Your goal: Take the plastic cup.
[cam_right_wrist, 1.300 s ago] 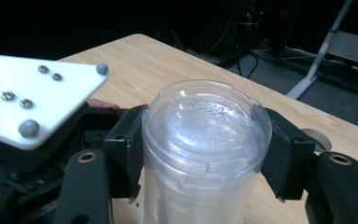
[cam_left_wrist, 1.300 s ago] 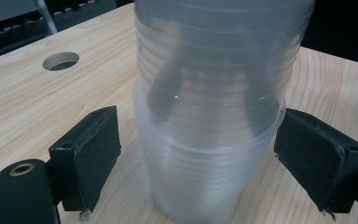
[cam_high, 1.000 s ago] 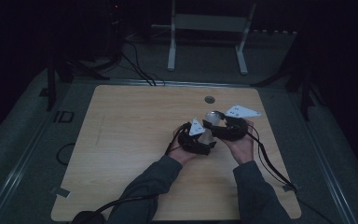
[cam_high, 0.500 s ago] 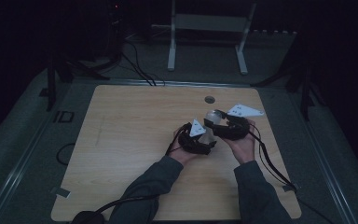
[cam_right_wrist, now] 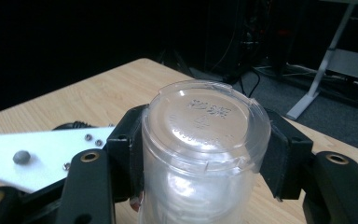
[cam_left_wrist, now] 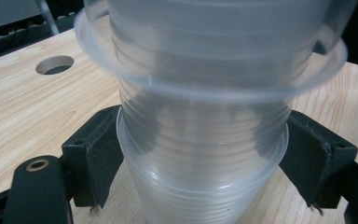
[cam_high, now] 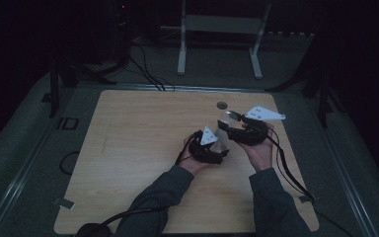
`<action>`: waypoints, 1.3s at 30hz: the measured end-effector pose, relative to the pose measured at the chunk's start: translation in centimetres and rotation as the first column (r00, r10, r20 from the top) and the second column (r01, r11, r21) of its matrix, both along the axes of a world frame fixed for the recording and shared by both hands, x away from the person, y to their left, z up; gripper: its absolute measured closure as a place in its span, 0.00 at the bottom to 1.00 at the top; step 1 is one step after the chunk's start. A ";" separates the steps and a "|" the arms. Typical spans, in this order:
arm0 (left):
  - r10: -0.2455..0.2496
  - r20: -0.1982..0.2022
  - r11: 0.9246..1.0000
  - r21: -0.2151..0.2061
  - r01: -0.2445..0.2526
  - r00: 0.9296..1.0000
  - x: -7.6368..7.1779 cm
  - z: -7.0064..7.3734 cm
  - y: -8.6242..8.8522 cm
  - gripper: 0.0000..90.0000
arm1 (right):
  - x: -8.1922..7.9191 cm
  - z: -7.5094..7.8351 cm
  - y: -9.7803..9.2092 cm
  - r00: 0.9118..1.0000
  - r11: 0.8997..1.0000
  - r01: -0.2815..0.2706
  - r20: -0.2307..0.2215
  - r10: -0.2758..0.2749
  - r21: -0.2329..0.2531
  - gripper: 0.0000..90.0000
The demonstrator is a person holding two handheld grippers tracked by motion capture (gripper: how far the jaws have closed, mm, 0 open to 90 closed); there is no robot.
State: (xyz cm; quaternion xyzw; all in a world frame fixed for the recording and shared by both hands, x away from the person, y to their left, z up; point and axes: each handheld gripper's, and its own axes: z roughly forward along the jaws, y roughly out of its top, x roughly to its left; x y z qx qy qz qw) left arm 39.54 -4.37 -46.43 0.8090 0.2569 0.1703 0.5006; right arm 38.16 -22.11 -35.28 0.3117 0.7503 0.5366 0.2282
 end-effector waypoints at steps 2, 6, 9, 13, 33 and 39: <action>0.000 -0.001 1.000 -0.001 0.000 1.000 0.0 0.0 0.0 0.23 | 0.0 0.1 -0.1 1.000 1.000 0.001 0.000 -0.001 0.003 0.45; 0.000 -0.002 1.000 -0.002 0.000 1.000 0.0 0.0 0.0 0.22 | -0.1 0.4 -0.3 1.000 1.000 0.005 0.007 -0.005 0.006 0.45; -0.001 -0.007 1.000 -0.001 0.001 1.000 0.0 0.0 0.0 0.22 | -0.2 0.7 -0.3 1.000 1.000 0.006 0.015 -0.006 0.009 0.45; -0.001 -0.009 1.000 -0.002 0.001 1.000 -0.1 0.0 0.0 0.22 | -0.5 1.3 -0.2 0.999 1.000 0.004 0.032 -0.005 0.018 0.45; -0.005 -0.004 1.000 -0.017 0.005 1.000 -0.4 0.7 0.4 0.17 | -1.3 4.0 -0.9 0.995 0.998 0.017 0.097 -0.022 0.055 0.45; -0.001 -0.004 0.999 -0.032 0.001 1.000 -0.6 1.0 0.8 0.17 | -1.5 4.3 -1.3 0.994 0.998 0.020 0.103 -0.026 0.059 0.45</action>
